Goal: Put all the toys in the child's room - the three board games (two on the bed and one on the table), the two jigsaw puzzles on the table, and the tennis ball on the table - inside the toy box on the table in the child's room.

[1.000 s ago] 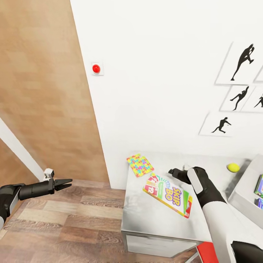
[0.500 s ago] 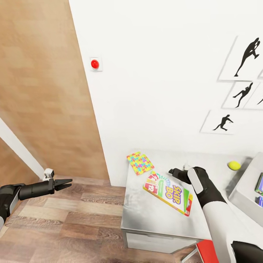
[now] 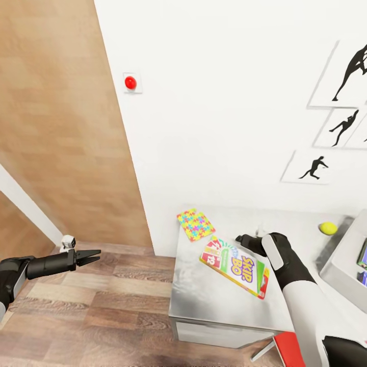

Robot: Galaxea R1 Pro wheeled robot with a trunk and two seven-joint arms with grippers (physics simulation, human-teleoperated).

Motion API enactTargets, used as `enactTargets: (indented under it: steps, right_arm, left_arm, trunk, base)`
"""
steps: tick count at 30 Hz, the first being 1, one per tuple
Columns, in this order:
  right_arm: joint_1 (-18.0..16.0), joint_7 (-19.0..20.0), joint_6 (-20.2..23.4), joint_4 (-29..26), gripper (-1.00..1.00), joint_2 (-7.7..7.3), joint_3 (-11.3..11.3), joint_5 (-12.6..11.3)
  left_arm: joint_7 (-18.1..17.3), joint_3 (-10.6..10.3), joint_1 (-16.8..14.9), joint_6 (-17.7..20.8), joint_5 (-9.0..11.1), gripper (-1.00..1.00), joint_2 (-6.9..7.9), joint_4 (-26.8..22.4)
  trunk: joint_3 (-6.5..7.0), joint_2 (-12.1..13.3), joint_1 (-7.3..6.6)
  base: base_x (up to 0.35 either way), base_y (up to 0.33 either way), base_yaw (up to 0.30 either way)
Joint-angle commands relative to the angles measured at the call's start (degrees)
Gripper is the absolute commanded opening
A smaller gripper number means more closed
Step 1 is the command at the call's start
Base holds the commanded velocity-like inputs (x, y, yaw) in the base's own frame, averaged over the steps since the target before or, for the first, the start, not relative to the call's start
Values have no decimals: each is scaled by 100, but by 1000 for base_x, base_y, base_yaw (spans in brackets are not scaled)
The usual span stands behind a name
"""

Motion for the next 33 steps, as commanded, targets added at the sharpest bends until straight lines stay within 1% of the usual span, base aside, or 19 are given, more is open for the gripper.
enactTargets:
  steps: [1,12,33]
  right_arm:
    - [-5,-88,-11,-7,100,10,-19,-62]
    - [-5,-259,-68,-5,100,85,-166,-71]
    - [-3,-279,-73,-4,100,102,-191,-75]
  left_arm:
    - [-38,15,-5,61,-37,100,-1,-3]
    - [-38,15,-5,58,-37,100,0,-4]
    - [-38,6,-5,53,-37,100,0,1]
  trunk:
    - [-17,-12,3]
    - [-42,-12,3]
    - [-44,-12,3]
  base:
    - [0,0,0]
    - [0,0,0]
    - [0,0,0]
